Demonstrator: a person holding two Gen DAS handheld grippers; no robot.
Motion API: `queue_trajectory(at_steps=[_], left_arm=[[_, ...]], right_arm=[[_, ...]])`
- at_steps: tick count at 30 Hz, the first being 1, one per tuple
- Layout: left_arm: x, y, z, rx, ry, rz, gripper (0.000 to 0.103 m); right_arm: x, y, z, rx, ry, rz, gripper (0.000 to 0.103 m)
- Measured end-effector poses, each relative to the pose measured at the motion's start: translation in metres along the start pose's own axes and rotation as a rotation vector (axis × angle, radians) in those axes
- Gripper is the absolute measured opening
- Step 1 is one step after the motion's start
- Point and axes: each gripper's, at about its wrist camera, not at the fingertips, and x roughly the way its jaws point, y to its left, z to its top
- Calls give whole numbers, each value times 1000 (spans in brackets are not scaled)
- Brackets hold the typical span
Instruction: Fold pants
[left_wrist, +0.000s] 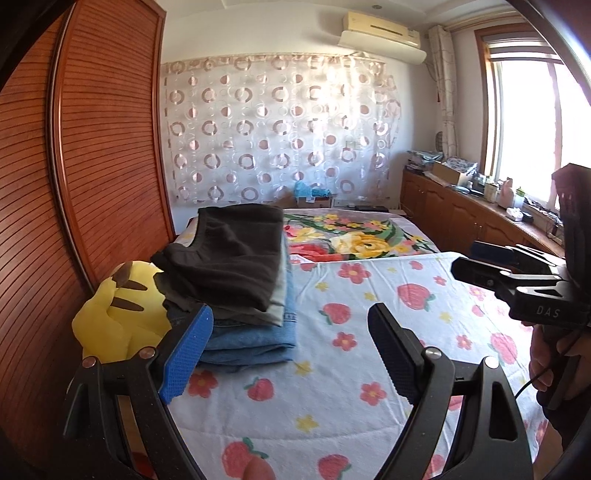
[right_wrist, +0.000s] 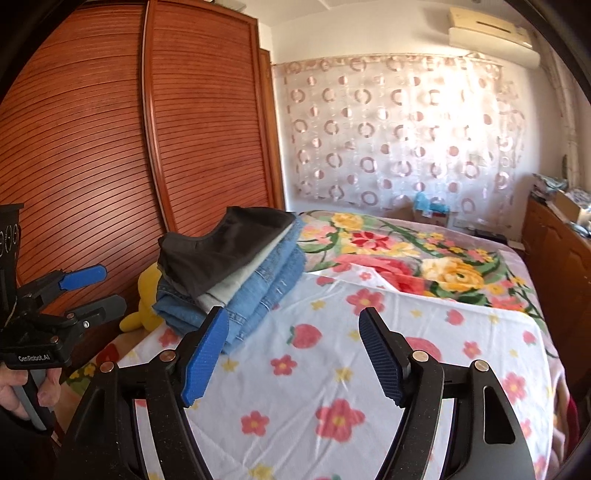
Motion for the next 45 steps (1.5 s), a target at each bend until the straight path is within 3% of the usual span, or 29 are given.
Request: queue_trajectory(at_steps=[6, 15, 26, 45], left_arm=[[-14, -17, 2, 11, -14, -17, 86], [-21, -52, 4, 45, -20, -78, 86], [-25, -77, 8, 62, -29, -99, 86], [-51, -84, 30, 66, -93, -111, 86]], right_arm=[[-36, 2, -10, 34, -31, -58, 83], [-76, 2, -33, 81, -60, -185, 87], [-86, 21, -34, 117, -63, -288, 90], [-112, 51, -39, 120, -143, -347, 94]])
